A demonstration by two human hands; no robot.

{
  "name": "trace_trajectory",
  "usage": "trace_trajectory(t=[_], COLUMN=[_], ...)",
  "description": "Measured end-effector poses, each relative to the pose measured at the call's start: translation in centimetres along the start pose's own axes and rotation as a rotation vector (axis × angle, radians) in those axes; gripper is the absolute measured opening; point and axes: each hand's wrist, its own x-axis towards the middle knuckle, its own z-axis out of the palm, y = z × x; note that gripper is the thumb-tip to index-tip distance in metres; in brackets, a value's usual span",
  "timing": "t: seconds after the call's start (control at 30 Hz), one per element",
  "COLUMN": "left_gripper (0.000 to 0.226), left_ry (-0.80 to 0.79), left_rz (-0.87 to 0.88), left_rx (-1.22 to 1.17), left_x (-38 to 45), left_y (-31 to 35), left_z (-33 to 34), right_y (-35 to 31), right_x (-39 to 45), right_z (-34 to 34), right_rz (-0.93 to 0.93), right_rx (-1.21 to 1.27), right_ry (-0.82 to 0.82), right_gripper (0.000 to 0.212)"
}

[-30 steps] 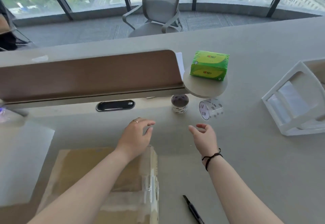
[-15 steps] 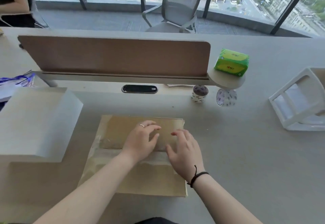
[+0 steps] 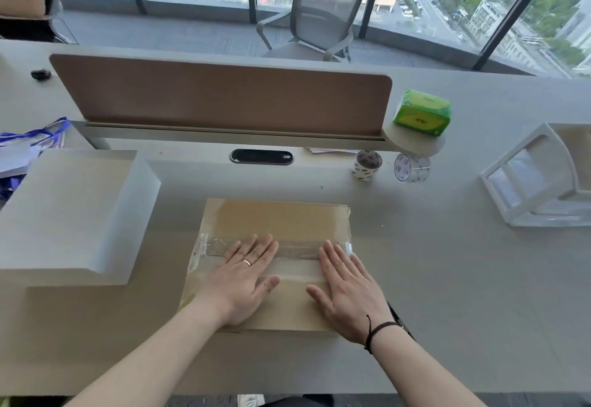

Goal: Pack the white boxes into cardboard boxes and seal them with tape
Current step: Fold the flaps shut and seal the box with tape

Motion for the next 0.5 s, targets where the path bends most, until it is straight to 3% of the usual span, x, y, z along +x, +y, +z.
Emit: trace_trajectory(t=[0.17,0.23,0.27,0.33,0.43,0.5], left_gripper=[0.07,0.07,0.071,0.071,0.07,0.067], left_ry=[0.033,0.043,0.05,0.077,0.161,0.249], left_rz=[-0.098,-0.119,-0.127,-0.154,-0.227,-0.311], left_rx=[0.043,0.037,0.024,-0.019,-0.119,-0.264], left_x=[-2.0,-2.5,-2.7,-2.7,-2.9,-3.0], left_y=[-2.6,-3.0,-3.0,-2.9,-3.3,-3.7], left_z=[0.0,0.1,0.2,0.3,0.6,0.5], right_y=[1.0,1.6,2.0,2.5,2.1,1.1], right_x=[-1.0,-2.2,-3.1,-3.9,-2.2,-0.3], right_z=[-0.3,-0.2,0.2,0.7,0.2,-1.0], right_rz=[0.208,0.427,0.473,0.431,0.442,0.481], right_rx=[0.183,0.404,0.444,0.427,0.484,0.599], right_ry=[-0.012,-0.124,-0.18,-0.165,-0.086,0.032], right_gripper=[0.079,0.072,0.079,0.088,0.047,0.033])
